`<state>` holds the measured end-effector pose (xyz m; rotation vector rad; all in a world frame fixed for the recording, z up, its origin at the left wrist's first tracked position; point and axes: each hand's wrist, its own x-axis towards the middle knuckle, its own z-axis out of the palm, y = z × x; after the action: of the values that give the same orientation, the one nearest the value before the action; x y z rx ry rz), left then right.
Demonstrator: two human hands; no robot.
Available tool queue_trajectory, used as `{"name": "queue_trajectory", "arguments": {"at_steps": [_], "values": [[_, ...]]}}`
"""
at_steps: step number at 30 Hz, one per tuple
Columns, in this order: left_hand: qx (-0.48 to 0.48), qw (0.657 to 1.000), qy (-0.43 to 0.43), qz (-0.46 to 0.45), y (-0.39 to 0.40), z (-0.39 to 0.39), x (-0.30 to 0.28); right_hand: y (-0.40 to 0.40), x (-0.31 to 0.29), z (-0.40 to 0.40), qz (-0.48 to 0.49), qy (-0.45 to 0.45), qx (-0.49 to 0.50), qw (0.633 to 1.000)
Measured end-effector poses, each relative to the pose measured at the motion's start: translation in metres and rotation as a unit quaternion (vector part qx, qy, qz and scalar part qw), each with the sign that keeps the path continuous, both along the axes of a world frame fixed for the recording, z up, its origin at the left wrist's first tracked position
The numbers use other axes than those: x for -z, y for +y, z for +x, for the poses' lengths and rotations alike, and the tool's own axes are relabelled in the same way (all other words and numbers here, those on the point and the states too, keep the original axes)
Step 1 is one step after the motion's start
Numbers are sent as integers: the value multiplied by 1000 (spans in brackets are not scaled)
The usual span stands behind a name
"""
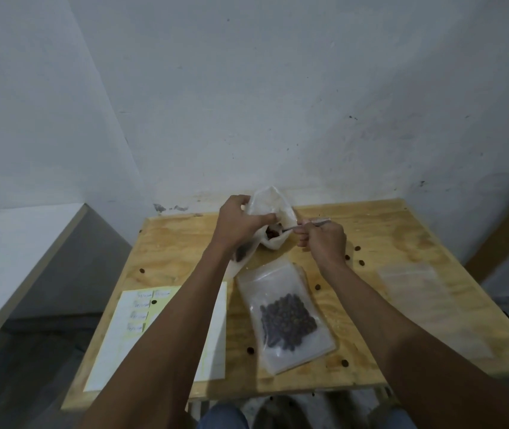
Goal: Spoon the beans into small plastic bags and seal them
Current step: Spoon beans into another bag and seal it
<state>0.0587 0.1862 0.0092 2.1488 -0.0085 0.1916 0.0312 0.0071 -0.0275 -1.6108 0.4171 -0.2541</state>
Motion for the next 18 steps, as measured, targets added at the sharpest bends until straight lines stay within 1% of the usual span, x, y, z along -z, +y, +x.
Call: {"name": "queue_trajectory", "arguments": {"at_steps": [3, 8, 11, 18], "values": [[2, 1000, -6, -13, -11, 2, -3, 0, -2, 6, 79, 44, -11, 996], [20, 999, -17, -22, -13, 1, 0, -7, -1, 11, 161, 65, 49, 984], [27, 999, -21, -3, -6, -1, 2, -11, -1, 10, 189, 59, 61, 978], [32, 997, -40, 60, 2, -12, 8, -14, -14, 10, 202, 28, 73, 976]]}}
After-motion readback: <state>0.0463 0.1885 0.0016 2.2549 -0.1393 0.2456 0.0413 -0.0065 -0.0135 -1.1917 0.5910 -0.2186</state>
